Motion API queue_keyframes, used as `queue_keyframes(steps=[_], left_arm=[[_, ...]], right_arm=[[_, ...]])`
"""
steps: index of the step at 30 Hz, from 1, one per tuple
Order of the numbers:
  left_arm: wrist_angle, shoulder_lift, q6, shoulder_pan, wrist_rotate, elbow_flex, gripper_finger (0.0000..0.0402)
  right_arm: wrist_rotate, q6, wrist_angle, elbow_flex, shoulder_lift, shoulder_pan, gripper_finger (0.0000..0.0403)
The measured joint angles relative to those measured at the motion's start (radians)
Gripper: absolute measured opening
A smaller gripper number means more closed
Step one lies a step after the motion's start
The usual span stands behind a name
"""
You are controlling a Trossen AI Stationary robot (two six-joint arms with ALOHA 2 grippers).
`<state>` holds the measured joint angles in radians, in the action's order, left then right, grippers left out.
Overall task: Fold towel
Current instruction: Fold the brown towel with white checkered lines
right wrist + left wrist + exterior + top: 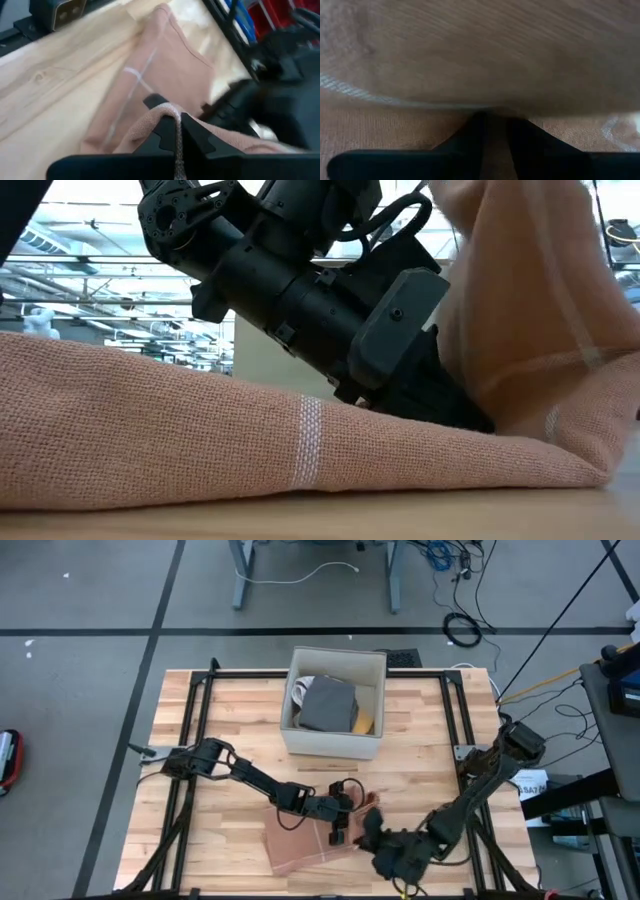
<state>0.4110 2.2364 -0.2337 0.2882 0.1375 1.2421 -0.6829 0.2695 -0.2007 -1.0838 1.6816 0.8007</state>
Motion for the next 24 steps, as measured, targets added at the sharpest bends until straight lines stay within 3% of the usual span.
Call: queue_keyframes(steps=[4,10,18,24], left_arm=[[0.0,0.0,0.0,-0.003,-0.002,-0.001,0.0092],[0.0,0.001,0.0,-0.003,-0.001,-0.001,0.0092],[0.0,0.001,0.037,-0.003,0.015,-0.001,0.0092],[-0.043,-0.04,0.077,0.009,0.088,-0.006,0.0092]], right_arm=[[0.101,0.073,0.092,0.0,0.057,-0.047,0.0001],[0.237,-0.125,0.009,0.0,0.133,-0.088,0.0041],[0.233,-0.234,0.003,0.0,0.148,-0.069,0.0147],[0.199,-0.262,-0.003,0.0,0.148,-0.064,0.0174]])
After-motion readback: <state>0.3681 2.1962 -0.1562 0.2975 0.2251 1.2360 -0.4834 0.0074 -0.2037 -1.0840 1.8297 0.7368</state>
